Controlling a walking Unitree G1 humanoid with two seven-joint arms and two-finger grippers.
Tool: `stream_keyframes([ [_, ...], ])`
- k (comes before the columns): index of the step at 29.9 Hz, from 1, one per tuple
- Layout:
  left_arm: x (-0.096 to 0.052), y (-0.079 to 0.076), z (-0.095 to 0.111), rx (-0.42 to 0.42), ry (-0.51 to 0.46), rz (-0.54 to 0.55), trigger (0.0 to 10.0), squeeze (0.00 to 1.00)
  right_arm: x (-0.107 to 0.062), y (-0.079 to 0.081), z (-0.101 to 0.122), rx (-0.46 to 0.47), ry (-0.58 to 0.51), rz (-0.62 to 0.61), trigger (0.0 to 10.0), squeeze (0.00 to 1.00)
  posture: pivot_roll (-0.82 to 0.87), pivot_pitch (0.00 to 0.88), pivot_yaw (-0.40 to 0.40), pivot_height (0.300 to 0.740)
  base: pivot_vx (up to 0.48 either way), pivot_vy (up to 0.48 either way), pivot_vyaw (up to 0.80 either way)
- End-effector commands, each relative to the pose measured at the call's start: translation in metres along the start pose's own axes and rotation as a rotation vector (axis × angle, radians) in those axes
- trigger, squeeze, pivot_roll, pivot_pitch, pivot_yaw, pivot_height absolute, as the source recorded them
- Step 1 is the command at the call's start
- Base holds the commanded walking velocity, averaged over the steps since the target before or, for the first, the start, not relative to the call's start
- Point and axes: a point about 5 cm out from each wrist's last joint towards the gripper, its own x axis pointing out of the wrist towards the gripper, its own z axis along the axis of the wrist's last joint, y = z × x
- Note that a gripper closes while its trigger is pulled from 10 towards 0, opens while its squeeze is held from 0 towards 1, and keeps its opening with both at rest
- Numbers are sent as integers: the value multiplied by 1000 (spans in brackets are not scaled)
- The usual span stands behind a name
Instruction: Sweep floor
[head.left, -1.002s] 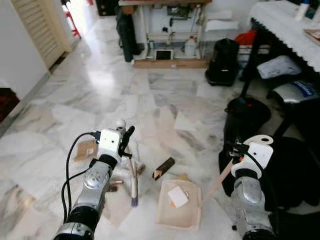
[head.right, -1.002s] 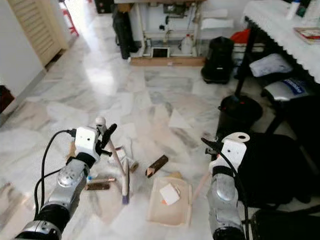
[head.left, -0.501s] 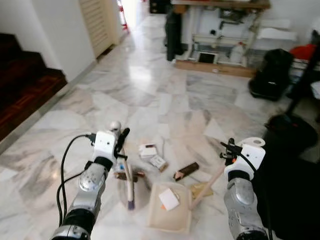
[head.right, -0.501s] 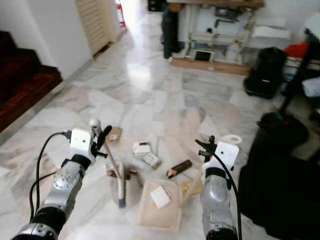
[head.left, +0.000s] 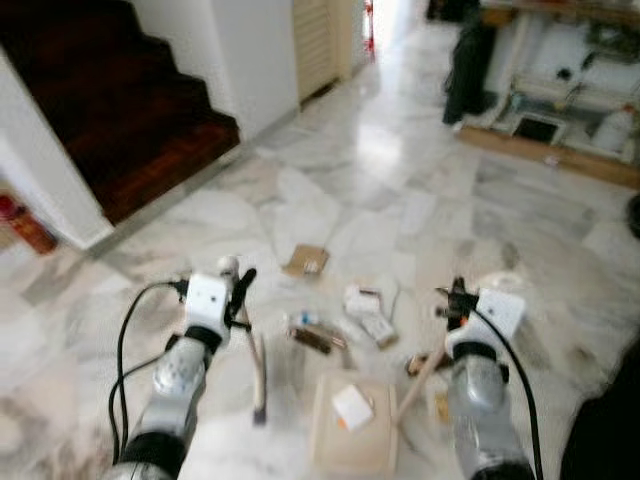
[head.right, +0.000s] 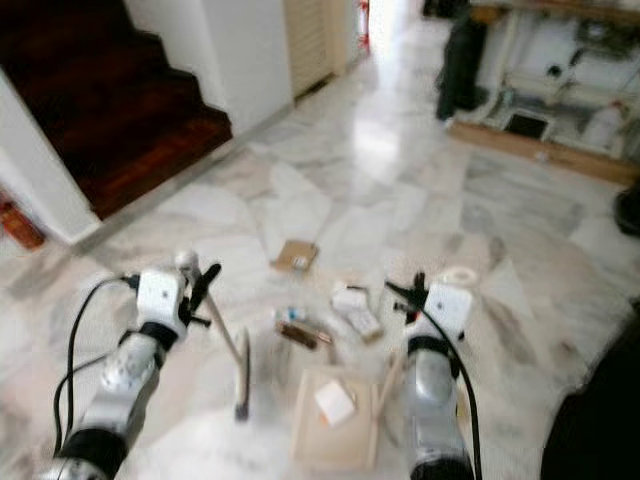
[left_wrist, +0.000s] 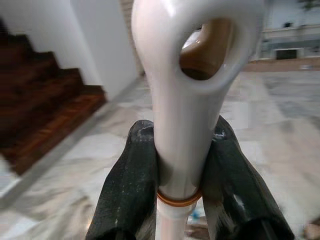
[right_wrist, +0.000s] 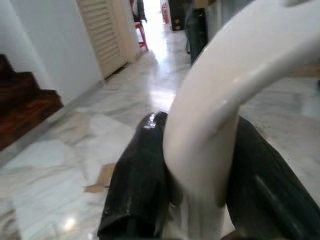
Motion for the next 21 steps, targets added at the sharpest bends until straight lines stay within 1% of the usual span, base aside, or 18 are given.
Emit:
stream_keyframes([
  [1,5,1,10,12,-45,-4,10000,0,2,-1,9,23,-37,-7,10000,0,-40,0,69,740,0,0,794],
  [10,1,-1,8,-2,-39,6,10000,0,2,2,7,24,-24,11,10000,0,-33,0,54,740,0,0,790],
  [12,-1,-2,7,-5,-34,7,10000,0,5,4,7,34,-15,19,10000,0,-30,0,52,740,0,0,0],
  [17,-2,-2,7,-9,-32,8,10000,0,5,4,7,37,-13,23,10000,0,-22,0,52,740,0,0,0],
  [21,-5,1,4,-19,-12,18,10000,0,4,4,5,45,0,19,10000,0,-22,0,56,740,0,0,0],
])
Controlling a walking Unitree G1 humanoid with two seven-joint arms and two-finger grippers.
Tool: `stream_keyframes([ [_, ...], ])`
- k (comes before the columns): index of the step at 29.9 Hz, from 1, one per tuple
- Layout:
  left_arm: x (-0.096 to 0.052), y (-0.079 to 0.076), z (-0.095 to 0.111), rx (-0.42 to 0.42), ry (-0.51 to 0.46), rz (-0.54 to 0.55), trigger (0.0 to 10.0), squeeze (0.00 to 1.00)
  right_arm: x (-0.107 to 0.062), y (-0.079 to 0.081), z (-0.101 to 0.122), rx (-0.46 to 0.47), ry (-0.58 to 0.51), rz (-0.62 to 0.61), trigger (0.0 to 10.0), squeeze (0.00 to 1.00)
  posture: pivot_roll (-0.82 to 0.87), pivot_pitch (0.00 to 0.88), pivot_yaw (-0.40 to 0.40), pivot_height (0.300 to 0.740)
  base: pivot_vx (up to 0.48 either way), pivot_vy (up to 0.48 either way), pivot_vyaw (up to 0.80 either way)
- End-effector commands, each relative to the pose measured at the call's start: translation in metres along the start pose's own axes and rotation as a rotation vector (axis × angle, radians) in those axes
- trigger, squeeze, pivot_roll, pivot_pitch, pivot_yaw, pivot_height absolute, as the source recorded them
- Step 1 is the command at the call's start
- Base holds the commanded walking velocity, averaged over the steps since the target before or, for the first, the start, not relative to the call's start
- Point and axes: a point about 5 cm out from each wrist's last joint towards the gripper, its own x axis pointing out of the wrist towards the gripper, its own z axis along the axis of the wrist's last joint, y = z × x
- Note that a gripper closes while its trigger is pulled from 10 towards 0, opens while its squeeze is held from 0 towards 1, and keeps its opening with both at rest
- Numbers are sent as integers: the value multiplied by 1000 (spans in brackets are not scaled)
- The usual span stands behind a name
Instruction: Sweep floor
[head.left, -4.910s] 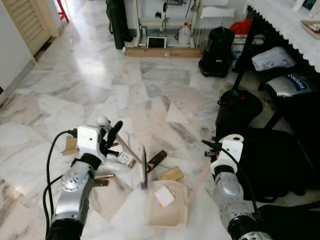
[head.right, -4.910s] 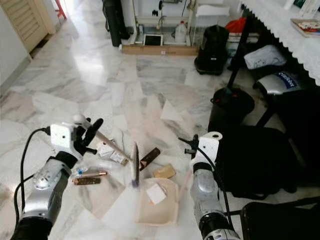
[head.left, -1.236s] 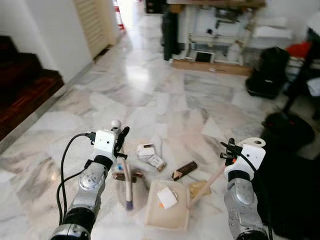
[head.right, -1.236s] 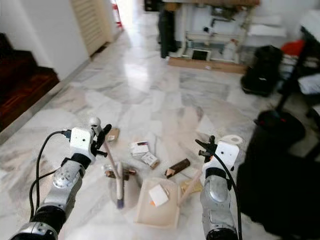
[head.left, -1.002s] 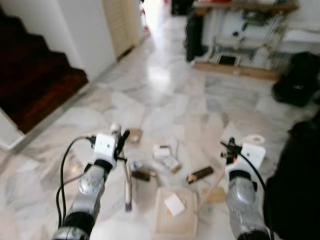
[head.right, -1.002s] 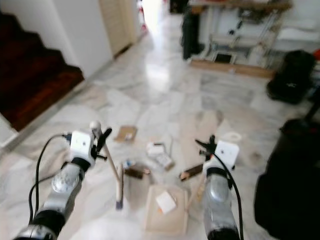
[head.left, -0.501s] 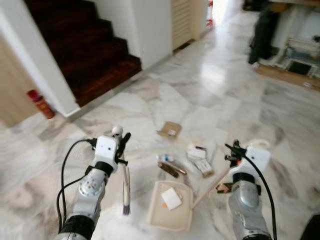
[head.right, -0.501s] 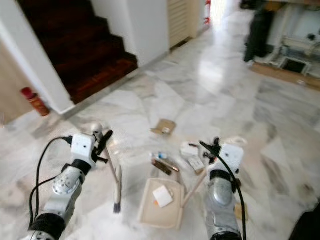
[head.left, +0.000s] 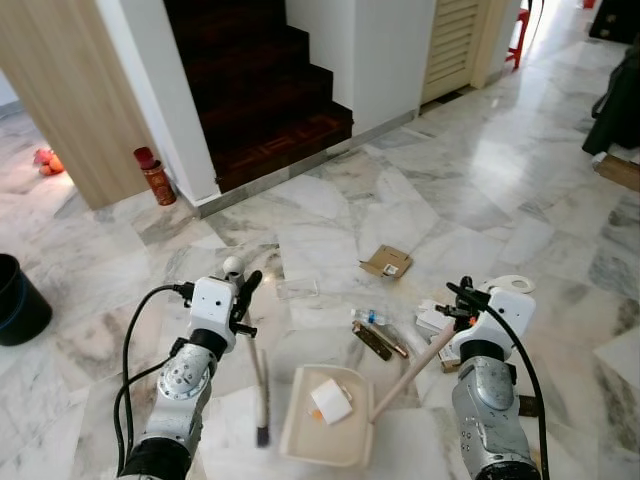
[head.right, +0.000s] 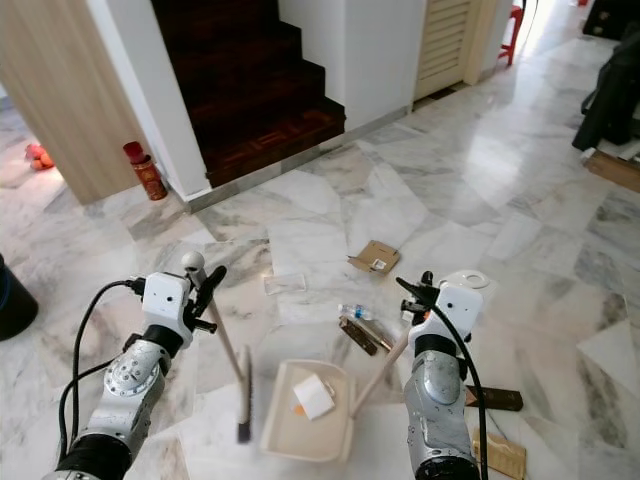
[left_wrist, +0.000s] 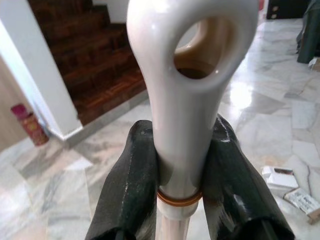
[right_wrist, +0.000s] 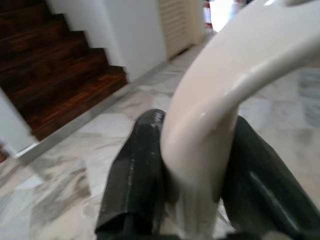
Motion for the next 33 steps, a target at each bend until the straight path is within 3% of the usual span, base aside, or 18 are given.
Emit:
stream_keyframes([
  [1,3,8,12,25,-49,14,10000,0,4,4,8,11,-29,9,10000,0,-22,0,56,740,0,0,0],
  [25,1,11,13,16,-36,32,10000,0,6,6,8,7,-12,33,10000,0,-5,5,45,740,0,288,0],
  [33,0,11,13,13,-34,36,10000,0,5,8,8,12,-8,47,10000,0,-3,11,43,740,0,309,413],
])
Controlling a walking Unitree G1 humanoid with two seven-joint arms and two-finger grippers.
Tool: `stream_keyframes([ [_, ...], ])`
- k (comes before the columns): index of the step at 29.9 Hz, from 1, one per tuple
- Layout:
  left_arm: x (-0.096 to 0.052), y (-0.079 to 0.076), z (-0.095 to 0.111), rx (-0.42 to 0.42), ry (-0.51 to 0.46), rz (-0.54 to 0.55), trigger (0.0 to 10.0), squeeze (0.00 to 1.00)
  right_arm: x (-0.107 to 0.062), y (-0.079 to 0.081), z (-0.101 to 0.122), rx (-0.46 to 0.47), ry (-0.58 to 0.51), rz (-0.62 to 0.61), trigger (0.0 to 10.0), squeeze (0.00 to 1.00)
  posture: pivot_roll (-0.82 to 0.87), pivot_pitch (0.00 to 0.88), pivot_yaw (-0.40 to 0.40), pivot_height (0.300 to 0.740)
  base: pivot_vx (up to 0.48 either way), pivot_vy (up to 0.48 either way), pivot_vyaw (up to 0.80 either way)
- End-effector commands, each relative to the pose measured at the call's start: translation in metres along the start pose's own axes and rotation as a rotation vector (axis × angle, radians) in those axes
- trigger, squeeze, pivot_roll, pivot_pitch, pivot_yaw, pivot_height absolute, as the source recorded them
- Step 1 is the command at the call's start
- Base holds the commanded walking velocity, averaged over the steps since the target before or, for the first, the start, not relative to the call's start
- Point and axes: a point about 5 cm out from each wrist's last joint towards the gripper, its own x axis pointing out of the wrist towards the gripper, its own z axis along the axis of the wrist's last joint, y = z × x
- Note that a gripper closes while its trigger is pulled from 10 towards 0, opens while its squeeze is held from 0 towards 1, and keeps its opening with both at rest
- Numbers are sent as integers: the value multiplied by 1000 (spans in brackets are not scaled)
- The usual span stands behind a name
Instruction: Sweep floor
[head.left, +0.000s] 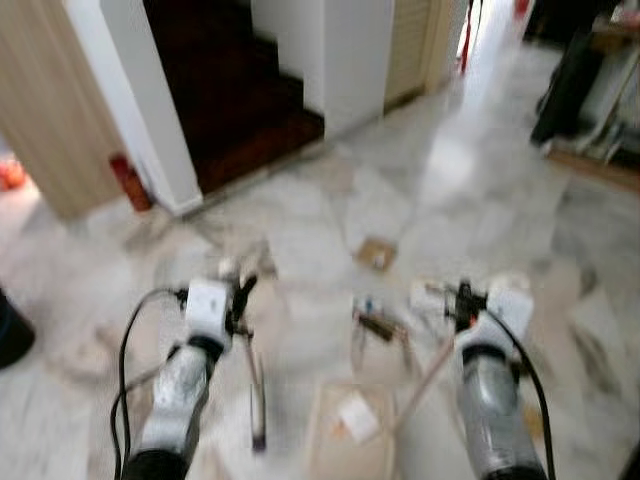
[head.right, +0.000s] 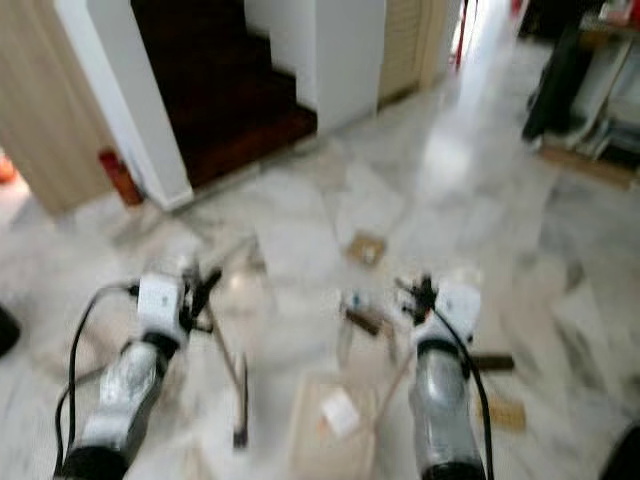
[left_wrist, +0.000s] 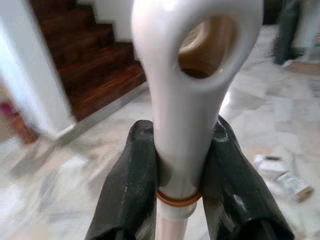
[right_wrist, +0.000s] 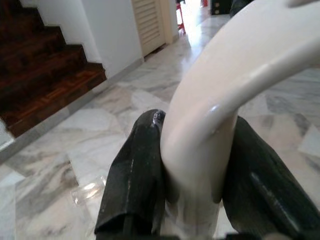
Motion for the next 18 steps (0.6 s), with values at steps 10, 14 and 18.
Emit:
stream_keyframes([
  [10,1,7,10,35,-39,10,10000,0,3,17,11,24,-43,56,10000,0,-1,15,46,740,0,123,428],
  [14,2,8,11,40,-41,11,10000,0,3,18,11,33,-43,60,10000,0,2,21,46,740,0,0,794],
  [18,2,9,12,38,-41,14,10000,0,3,18,11,37,-41,61,10000,0,4,22,47,740,0,0,763],
])
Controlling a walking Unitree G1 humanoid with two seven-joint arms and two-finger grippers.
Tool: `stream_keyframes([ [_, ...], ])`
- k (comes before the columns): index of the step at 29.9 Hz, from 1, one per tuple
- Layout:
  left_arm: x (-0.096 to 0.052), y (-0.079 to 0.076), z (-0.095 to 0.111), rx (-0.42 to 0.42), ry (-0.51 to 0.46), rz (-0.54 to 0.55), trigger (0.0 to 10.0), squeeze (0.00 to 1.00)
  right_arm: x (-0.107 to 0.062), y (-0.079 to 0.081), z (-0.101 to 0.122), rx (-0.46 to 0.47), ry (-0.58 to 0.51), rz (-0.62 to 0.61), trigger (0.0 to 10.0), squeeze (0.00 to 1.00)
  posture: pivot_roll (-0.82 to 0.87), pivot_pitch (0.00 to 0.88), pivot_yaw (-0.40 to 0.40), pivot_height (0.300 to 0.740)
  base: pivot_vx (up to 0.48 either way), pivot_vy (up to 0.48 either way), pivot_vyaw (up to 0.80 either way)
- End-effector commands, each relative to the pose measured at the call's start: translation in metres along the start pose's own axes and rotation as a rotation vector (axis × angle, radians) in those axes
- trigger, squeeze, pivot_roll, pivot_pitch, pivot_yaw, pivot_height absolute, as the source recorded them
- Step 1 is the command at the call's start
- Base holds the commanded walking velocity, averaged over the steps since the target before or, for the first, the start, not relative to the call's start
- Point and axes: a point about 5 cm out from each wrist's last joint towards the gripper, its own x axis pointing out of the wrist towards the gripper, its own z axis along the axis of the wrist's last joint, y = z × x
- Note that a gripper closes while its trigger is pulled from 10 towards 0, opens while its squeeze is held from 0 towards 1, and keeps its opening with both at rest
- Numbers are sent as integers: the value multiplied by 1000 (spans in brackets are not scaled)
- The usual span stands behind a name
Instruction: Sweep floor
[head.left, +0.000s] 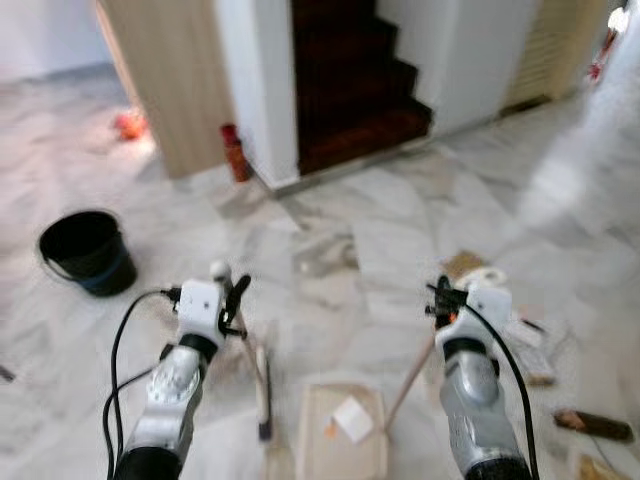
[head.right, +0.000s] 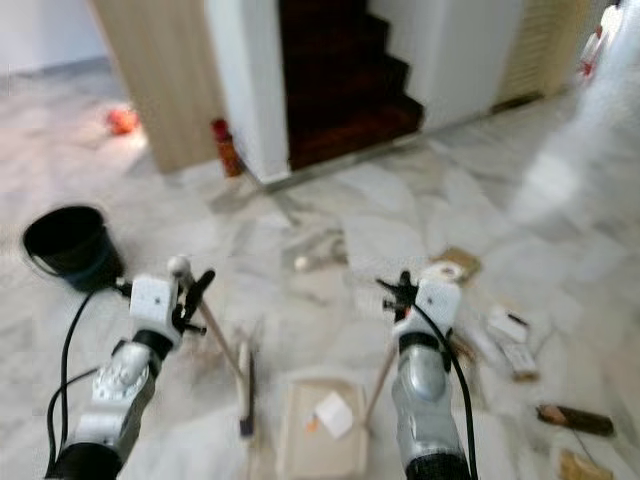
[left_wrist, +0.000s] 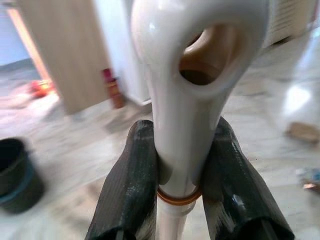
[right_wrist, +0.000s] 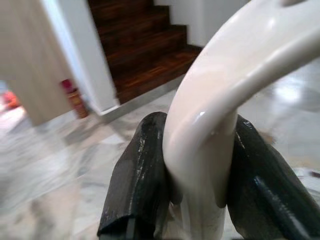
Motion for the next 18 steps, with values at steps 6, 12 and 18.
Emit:
stream_keyframes([
  [6,4,2,13,29,-52,3,10000,0,2,1,7,35,-28,-2,10000,0,7,26,48,740,0,0,683],
  [12,2,3,12,34,-46,8,10000,0,2,1,7,35,-26,0,10000,0,9,29,48,740,0,0,666],
  [18,1,3,11,32,-40,9,10000,0,1,1,6,37,-23,3,10000,0,10,33,47,740,0,0,648],
])
